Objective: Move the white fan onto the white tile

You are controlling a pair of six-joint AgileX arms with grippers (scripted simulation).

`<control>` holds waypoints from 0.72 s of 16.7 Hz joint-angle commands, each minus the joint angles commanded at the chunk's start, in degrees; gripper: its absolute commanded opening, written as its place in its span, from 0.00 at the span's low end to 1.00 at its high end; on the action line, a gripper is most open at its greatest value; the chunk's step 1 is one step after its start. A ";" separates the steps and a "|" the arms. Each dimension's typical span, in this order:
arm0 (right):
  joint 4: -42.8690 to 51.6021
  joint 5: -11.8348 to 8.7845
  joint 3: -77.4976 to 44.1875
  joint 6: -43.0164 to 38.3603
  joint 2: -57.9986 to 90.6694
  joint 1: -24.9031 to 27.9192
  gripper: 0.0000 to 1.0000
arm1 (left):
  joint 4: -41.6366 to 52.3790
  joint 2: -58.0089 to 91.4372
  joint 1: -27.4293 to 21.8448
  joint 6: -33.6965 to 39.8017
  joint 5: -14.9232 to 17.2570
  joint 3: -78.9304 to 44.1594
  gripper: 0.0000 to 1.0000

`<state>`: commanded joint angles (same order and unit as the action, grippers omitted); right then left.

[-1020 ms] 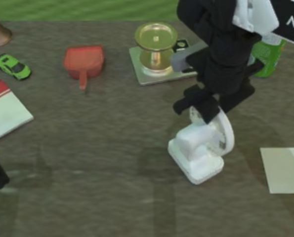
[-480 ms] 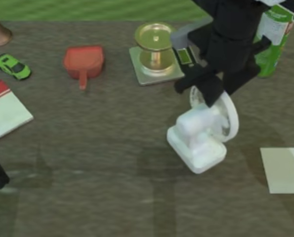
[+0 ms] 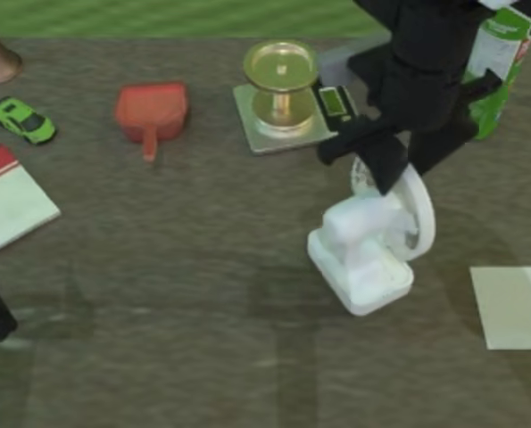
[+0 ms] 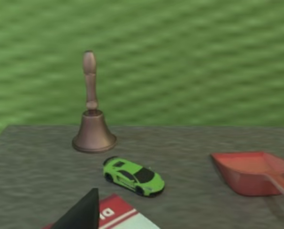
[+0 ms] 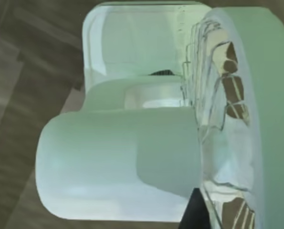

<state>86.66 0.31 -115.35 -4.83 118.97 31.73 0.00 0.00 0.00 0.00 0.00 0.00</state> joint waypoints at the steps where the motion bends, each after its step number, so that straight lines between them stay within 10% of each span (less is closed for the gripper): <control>1: 0.03 0.01 0.83 -2.40 -0.47 -0.49 0.00 | 0.00 0.00 0.00 0.00 0.00 0.00 1.00; 12: -3.10 0.10 18.13 -55.79 -14.02 -11.12 0.00 | 0.00 0.00 0.00 0.00 0.00 0.00 1.00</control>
<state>83.55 0.41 -97.23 -60.62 104.95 20.60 0.00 0.00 0.00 0.00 0.00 0.00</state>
